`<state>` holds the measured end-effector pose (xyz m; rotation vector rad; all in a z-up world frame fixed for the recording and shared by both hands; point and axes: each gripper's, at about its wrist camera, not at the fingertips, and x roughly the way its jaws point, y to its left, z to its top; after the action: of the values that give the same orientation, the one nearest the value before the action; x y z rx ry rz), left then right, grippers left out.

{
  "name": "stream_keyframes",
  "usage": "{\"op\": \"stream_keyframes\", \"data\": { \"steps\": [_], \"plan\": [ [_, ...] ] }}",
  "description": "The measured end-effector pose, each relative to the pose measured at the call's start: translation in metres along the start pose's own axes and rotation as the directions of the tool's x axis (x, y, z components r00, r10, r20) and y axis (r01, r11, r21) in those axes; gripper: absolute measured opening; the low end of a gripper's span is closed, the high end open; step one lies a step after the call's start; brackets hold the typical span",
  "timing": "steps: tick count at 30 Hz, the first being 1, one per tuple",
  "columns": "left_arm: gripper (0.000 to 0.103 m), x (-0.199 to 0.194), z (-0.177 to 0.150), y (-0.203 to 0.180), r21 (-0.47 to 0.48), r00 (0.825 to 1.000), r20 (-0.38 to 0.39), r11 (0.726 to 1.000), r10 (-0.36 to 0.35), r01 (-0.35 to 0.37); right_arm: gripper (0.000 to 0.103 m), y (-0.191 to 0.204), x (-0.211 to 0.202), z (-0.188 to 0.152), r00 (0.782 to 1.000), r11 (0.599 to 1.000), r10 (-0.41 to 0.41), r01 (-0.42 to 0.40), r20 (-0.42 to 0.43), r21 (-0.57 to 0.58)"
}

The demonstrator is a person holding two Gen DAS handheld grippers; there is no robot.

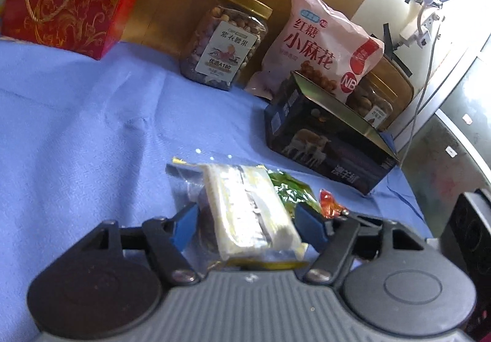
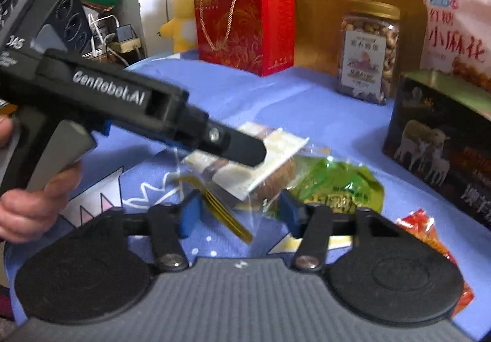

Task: Organize snacks
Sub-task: 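Grasp the clear bag with the white bar and gold tie with the left gripper, then carry the clear bar bag over the tin box and release it inside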

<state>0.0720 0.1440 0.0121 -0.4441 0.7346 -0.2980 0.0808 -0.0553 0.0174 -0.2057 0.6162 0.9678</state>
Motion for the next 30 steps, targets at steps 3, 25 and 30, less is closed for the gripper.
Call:
{"op": "stream_keyframes", "data": {
  "steps": [3,25,30],
  "plan": [
    [0.069,-0.008,-0.003,-0.004,-0.015,0.999,0.019,1.0,-0.027,0.027,0.052,0.004,-0.014,-0.002,0.999,1.0,-0.019,0.02,0.045,-0.024],
    [0.07,0.017,0.027,-0.082,0.118,0.989,0.048,0.984,-0.141,0.134,0.051,-0.028,-0.072,-0.012,0.949,0.979,-0.203,0.198,0.243,0.045],
    [0.07,0.029,0.038,-0.099,0.158,0.986,0.048,0.976,-0.159,0.15,0.051,-0.041,-0.08,-0.012,0.933,0.971,-0.241,0.231,0.269,0.067]
  ]
}}
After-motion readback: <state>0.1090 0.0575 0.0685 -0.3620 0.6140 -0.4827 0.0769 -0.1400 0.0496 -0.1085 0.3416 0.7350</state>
